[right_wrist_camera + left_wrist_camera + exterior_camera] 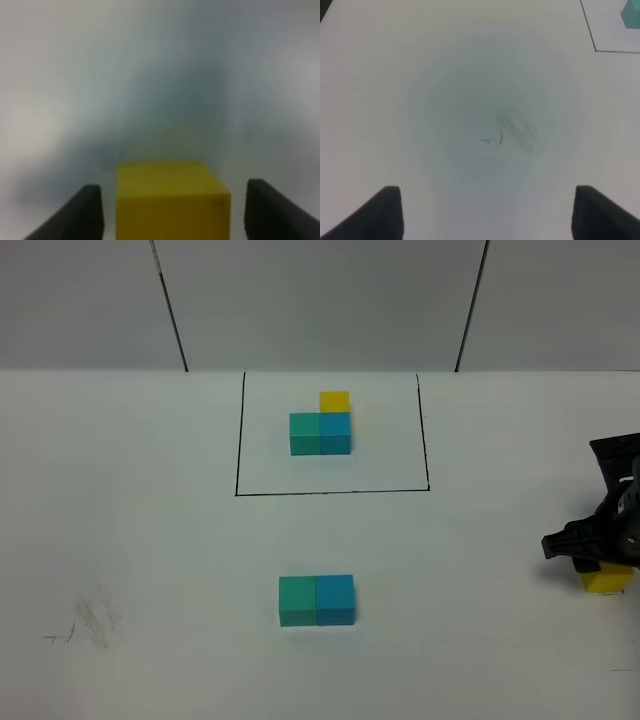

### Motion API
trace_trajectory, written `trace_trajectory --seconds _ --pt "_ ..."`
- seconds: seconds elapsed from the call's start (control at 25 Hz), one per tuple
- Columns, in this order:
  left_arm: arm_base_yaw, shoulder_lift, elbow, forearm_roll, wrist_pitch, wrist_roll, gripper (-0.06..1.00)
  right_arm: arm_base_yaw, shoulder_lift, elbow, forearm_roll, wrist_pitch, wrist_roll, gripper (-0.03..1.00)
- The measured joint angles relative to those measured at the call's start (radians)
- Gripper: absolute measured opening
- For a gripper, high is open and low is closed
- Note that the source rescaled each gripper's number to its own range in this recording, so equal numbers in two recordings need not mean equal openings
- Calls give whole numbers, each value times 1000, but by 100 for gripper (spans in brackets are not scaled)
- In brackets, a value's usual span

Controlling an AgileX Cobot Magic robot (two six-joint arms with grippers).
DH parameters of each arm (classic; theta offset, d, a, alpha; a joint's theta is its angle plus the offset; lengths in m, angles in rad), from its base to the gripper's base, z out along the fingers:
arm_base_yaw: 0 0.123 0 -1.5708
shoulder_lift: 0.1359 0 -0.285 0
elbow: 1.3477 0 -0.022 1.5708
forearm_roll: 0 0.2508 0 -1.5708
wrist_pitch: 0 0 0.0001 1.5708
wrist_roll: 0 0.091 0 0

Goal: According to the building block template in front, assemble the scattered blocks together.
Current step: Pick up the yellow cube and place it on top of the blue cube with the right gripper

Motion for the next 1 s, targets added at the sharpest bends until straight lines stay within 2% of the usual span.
trace_trajectory --seconds 0.24,0.32,0.4,0.76,0.88,1.0 --pt "0 0 0 0 0 -1 52 0 41 0 6 -10 -15 45" --pt "0 0 0 0 0 -1 52 0 43 0 6 -19 -16 38" --pt "0 0 0 0 0 -1 52 0 44 0 3 -24 -16 27" --pt "0 0 0 0 0 -1 52 16 -51 0 21 5 -39 27" --pt "0 0 0 0 0 -1 52 49 -134 -1 86 6 -26 27" --pt "0 0 0 0 0 -1 52 119 -180 -36 120 37 -21 27"
